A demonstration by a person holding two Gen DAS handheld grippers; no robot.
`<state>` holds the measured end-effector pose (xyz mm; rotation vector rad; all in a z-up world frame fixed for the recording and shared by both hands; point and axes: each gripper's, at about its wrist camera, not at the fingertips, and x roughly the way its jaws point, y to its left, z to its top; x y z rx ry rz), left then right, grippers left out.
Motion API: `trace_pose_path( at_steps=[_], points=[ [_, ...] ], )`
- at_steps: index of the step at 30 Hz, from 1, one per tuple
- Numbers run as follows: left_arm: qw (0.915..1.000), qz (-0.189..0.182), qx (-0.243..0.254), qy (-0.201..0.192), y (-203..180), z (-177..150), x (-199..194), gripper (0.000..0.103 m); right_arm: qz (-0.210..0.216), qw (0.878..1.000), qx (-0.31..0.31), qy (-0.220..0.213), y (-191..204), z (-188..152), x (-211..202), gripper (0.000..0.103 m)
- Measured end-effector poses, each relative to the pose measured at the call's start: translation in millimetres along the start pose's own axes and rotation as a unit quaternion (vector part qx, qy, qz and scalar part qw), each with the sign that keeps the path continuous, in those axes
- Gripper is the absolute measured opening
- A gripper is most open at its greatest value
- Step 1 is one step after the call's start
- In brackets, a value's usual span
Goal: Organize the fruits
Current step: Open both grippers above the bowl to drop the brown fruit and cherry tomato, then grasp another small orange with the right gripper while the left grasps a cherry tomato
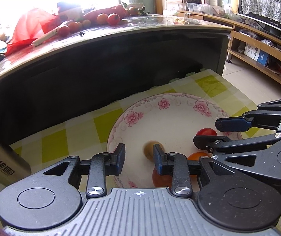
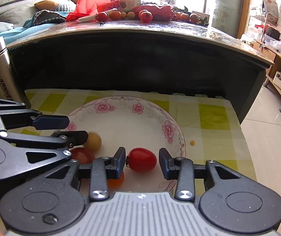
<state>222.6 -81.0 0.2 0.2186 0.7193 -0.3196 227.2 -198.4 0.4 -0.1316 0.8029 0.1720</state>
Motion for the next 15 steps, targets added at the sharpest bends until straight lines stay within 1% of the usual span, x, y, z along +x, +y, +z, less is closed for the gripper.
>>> trace_pose_path(
  at_steps=[5, 15],
  points=[
    [1.0000, 0.002, 0.000, -0.008, 2, 1, -8, 0.045, -0.001, 1.000, 0.009, -0.011, -3, 4, -8, 0.043],
    [0.9998, 0.003, -0.005, -0.018, 5, 2, -25, 0.047, -0.006, 0.999, 0.030, -0.026, -11, 9, -26, 0.043]
  ],
)
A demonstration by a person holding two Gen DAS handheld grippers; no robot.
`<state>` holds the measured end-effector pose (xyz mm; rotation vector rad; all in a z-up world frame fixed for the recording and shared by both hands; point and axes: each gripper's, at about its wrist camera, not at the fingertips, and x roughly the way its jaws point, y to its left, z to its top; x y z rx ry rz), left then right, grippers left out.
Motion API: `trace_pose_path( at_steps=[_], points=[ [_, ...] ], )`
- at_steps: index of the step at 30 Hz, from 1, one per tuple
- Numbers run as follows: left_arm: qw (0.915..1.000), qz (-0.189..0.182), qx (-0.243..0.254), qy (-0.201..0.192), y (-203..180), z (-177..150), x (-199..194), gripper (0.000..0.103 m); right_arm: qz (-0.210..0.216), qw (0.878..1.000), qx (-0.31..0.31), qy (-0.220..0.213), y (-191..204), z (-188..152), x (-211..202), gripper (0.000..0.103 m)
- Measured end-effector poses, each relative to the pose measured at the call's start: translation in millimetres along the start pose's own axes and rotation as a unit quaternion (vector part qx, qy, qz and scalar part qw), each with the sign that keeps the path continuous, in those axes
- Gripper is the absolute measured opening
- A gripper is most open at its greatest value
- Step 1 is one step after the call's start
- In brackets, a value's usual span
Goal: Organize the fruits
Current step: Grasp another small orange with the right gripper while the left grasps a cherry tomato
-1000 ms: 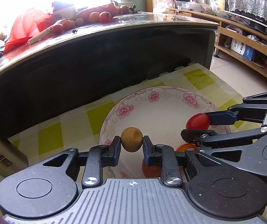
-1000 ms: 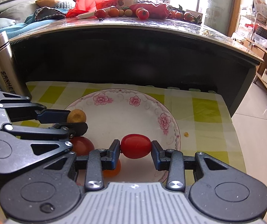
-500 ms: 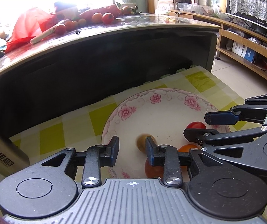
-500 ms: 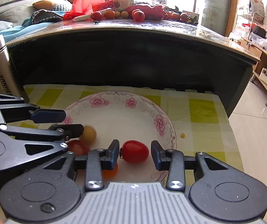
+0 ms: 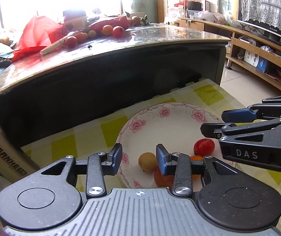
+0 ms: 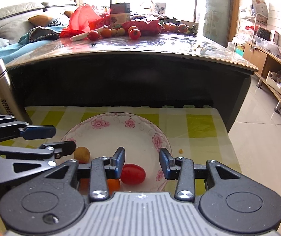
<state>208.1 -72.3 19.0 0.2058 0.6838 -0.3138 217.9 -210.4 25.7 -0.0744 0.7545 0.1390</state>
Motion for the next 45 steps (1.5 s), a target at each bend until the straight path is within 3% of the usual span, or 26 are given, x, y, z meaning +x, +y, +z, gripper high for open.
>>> trace_pose_path(
  at_steps=[12, 21, 27, 34, 45],
  points=[
    [1.0000, -0.001, -0.006, -0.007, 4, -7, -34, 0.050, 0.021, 1.000, 0.009, -0.006, 6, -10, -39, 0.044],
    [0.9999, 0.003, -0.011, 0.001, 12, -29, -62, 0.052, 0.058, 0.998, -0.026, 0.019, 36, -38, -57, 0.044],
    [0.9997, 0.007, -0.003, 0.022, 20, -54, -73, 0.052, 0.086, 0.993, -0.069, 0.048, 59, -62, -57, 0.044],
    [0.9975, -0.002, 0.040, 0.058, 28, -80, -75, 0.053, 0.108, 0.984, -0.126, 0.067, 78, -75, -45, 0.045],
    [0.9936, -0.027, 0.068, 0.085, 38, -94, -47, 0.053, 0.119, 0.979, -0.146, 0.084, 88, -77, -13, 0.045]
  ],
)
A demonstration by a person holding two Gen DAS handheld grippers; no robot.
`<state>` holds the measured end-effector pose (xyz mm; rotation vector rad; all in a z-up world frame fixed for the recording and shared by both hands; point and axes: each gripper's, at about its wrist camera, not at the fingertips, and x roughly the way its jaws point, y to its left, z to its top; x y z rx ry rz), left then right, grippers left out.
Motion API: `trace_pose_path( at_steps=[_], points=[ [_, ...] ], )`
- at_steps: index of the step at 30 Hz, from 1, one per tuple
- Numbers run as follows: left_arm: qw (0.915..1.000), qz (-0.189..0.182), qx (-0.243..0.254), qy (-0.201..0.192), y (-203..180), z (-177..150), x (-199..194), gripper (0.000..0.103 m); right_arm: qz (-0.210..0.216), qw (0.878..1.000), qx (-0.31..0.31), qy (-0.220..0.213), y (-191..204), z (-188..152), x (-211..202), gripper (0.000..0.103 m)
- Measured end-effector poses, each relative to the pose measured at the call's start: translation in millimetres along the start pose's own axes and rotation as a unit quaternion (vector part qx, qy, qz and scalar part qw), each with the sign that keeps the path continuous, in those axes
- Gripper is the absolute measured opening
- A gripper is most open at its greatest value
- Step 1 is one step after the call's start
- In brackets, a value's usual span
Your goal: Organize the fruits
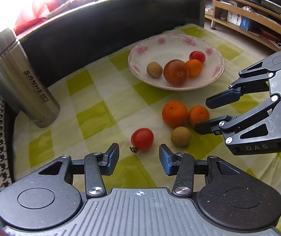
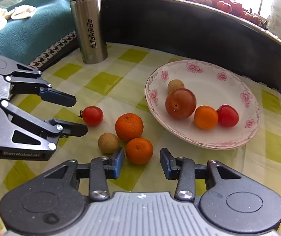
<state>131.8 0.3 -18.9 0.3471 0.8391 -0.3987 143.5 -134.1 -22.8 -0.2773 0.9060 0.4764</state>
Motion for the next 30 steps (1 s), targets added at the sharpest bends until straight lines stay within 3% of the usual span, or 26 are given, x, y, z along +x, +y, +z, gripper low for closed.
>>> trace_pose_path(
  at_steps=[8, 11, 15, 24, 30],
  points=[
    [1.0000, -0.003, 0.001, -0.008, -2, 6, 18, 0.052, -0.004, 1.000, 0.001, -0.004, 0, -1, 5, 0.043],
    [0.9999, -0.005, 0.005, -0.011, -6, 6, 19, 0.043, -0.003, 1.000, -0.003, -0.006, 2, -1, 3, 0.036],
    [1.0000, -0.001, 0.006, -0.008, -9, 5, 17, 0.036, -0.006, 1.000, 0.002, 0.000, 2, -2, 1, 0.035],
    [0.9997, -0.007, 0.004, 0.023, -24, -13, -11, 0.036, -0.017, 0.999, 0.017, 0.028, -1, -31, -33, 0.035],
    [0.9990, -0.033, 0.018, 0.025, -53, -27, -35, 0.036, -0.020, 0.999, 0.010, 0.044, 7, -59, -63, 0.035]
  ],
)
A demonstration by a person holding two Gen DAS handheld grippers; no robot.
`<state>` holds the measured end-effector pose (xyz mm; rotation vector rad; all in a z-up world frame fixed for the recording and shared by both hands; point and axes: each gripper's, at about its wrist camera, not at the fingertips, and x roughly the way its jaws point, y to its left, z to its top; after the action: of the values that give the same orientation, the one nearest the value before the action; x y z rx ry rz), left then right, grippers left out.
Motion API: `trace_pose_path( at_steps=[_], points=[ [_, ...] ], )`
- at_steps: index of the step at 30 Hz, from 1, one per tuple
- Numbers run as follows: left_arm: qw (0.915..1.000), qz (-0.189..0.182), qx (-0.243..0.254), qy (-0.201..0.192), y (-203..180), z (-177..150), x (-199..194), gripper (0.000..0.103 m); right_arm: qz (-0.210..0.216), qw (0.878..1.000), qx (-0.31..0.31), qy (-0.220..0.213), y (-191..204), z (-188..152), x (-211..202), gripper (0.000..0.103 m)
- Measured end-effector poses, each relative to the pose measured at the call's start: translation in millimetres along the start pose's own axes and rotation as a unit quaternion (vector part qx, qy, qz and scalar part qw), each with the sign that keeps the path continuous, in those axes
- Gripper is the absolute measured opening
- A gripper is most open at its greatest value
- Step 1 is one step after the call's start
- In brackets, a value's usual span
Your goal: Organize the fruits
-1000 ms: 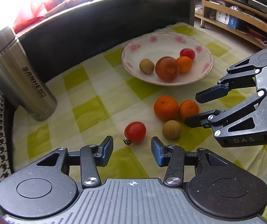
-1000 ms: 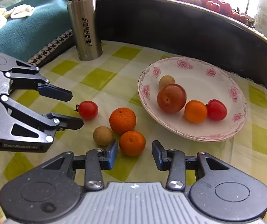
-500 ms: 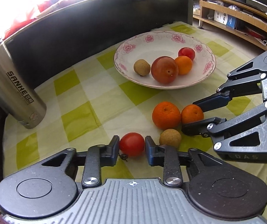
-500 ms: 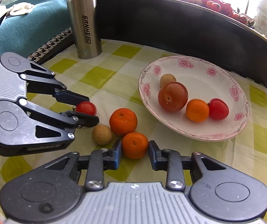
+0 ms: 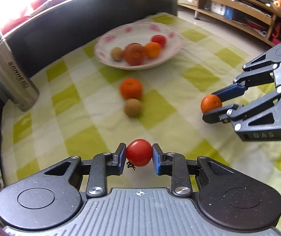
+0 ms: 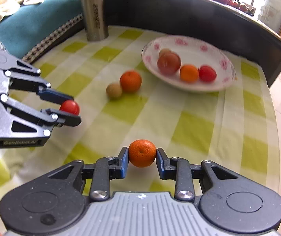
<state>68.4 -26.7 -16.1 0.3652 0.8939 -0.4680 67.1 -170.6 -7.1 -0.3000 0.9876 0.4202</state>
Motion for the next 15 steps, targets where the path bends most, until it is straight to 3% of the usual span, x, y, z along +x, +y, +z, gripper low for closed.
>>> trace_pose_path(
  at_steps=[5, 10, 15],
  points=[
    [0.9999, -0.012, 0.012, -0.002, -17, -7, 1, 0.036, -0.013, 1.000, 0.000, -0.001, 6, -17, -5, 0.035],
    [0.9995, -0.001, 0.032, -0.001, -27, -11, 4, 0.039, -0.012, 1.000, 0.002, -0.004, 5, -20, -6, 0.036],
    [0.9998, -0.002, 0.020, -0.007, -23, -12, -5, 0.045, 0.002, 1.000, 0.012, -0.008, -1, -20, -8, 0.047]
  ],
)
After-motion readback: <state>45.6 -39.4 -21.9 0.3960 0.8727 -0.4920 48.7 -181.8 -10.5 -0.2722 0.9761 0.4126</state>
